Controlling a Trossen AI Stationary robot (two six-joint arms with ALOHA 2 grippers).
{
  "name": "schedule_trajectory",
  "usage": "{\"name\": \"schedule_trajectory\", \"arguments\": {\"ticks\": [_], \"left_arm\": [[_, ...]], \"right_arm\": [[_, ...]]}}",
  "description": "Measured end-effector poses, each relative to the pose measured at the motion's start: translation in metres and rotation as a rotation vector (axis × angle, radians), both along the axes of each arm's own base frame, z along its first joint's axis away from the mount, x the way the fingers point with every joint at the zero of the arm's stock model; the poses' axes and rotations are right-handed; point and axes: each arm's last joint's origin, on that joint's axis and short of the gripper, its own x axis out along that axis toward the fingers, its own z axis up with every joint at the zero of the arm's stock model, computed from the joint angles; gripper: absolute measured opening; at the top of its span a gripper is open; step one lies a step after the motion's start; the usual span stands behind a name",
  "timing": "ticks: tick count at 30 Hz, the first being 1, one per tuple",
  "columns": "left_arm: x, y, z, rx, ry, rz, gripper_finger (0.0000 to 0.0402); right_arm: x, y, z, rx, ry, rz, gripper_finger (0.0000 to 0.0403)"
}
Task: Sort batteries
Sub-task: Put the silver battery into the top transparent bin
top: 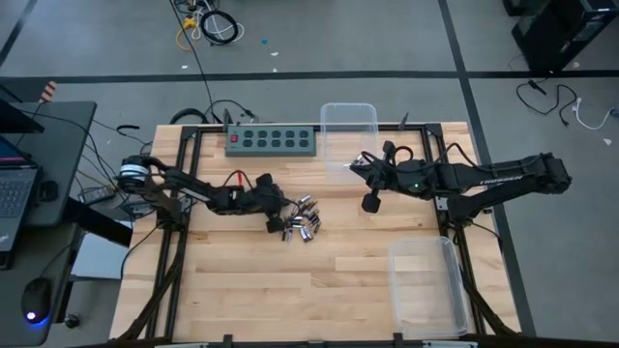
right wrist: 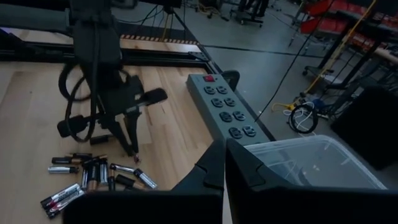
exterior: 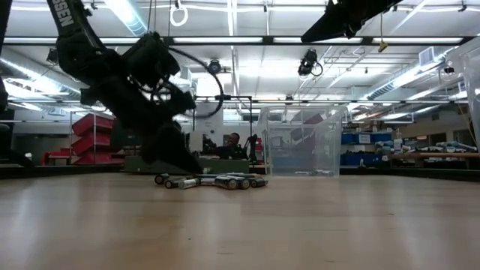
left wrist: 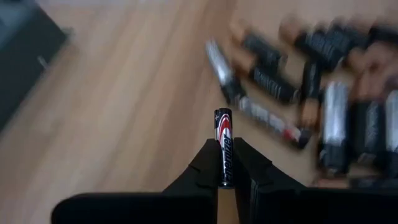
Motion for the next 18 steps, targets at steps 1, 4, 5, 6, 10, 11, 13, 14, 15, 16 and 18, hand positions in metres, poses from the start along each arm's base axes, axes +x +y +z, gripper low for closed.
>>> {"name": "schedule_trajectory", "arguments": {"ticks": [1, 4, 5, 6, 10, 11, 13, 14, 15, 16, 18], "left_arm": [[0.000, 0.000, 0.007, 0.009, -0.026, -0.007, 0.0018], [-0.002, 0.000, 0.028, 0.039, -0.096, -0.026, 0.0018], [-0.004, 0.000, 0.035, 0.050, -0.112, -0.035, 0.0018], [-0.005, -0.001, 0.042, 0.060, -0.135, -0.041, 0.0018], [-0.013, -0.002, 0.072, 0.107, -0.254, -0.078, 0.0018], [-0.014, -0.002, 0.080, 0.124, -0.293, -0.091, 0.0019], [-0.017, -0.002, 0.096, 0.166, -0.389, -0.108, 0.0019], [-0.018, -0.002, 0.103, 0.190, -0.436, -0.118, 0.0019], [-0.017, -0.002, 0.111, 0.220, -0.479, -0.128, 0.0019], [-0.016, -0.001, 0.118, 0.246, -0.519, -0.136, 0.0019], [-0.013, 0.002, 0.130, 0.284, -0.558, -0.150, 0.0019]], "right_arm": [[0.000, 0.000, 0.000, 0.005, 0.001, -0.002, 0.0002], [0.000, 0.000, -0.001, 0.006, 0.010, -0.003, 0.0002], [-0.001, -0.001, -0.001, 0.006, 0.011, -0.005, 0.0002], [-0.001, -0.001, -0.001, 0.006, 0.012, -0.007, 0.0002], [-0.001, -0.004, -0.002, 0.005, 0.017, -0.018, 0.0002], [-0.001, -0.004, -0.002, 0.005, 0.021, -0.020, 0.0002], [-0.001, -0.004, -0.003, 0.005, 0.032, -0.021, 0.0002], [-0.001, -0.004, -0.003, 0.002, 0.035, -0.020, 0.0002], [-0.002, -0.004, -0.004, -0.003, 0.041, -0.018, 0.0002], [-0.002, -0.005, -0.004, -0.015, 0.052, -0.019, 0.0002], [-0.003, -0.006, -0.004, -0.044, 0.069, -0.048, 0.0002]]}}
